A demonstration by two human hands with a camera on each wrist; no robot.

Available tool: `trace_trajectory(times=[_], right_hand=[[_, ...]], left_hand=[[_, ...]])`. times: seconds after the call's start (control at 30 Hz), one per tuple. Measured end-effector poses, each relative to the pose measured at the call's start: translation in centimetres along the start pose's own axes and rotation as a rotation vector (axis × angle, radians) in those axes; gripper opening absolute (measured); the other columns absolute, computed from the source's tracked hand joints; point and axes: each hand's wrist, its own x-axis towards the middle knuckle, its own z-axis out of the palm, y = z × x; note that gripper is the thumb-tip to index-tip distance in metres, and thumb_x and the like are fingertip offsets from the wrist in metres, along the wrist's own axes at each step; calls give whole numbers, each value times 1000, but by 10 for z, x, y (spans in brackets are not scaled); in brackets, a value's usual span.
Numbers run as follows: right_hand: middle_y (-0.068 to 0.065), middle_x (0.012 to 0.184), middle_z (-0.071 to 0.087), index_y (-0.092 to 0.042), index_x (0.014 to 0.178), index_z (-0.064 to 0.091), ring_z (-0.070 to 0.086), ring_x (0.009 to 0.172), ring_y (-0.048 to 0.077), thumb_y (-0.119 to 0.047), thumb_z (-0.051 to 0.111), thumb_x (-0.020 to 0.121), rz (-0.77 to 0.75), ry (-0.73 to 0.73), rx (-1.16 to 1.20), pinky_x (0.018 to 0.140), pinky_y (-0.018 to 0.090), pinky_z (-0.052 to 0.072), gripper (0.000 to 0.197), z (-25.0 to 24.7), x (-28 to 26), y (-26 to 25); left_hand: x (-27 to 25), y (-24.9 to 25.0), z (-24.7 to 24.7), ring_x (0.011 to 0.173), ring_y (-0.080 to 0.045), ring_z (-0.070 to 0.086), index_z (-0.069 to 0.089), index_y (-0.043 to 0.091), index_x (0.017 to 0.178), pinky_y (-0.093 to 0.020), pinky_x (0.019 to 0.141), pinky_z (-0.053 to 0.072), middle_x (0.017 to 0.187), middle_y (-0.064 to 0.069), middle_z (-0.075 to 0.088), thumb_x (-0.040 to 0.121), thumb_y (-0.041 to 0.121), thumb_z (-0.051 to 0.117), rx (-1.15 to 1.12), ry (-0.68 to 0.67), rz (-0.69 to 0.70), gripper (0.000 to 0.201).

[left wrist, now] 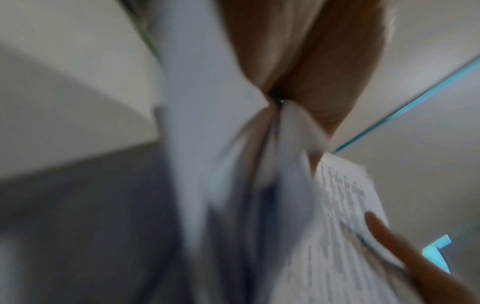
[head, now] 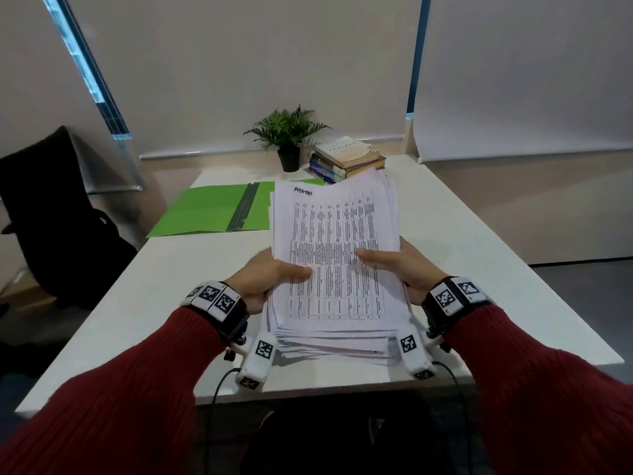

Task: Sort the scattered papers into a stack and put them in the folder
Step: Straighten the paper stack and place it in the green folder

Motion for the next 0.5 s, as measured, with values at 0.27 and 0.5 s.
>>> trace_trajectory(times=[0.27,0.5], right_hand=[[-2,116,79,-11,130,68,77,107,11,-24,86,86,-497,328,-76,95,38,62,50,80,13,-83],[1,113,81,-11,127,71,79,104,14,-22,93,79,-527,281,-88,87,37,65,53,93,20,-74]], left_hand=[[-33,87,-31,99,-21,80,73,3,115,-38,87,64,106,-5,81,85,-3,81,132,383,555,32],[-36,72,-38,100,-17,80,78,16,110,-36,86,65,105,2,83,79,10,90,26,415,612,34]])
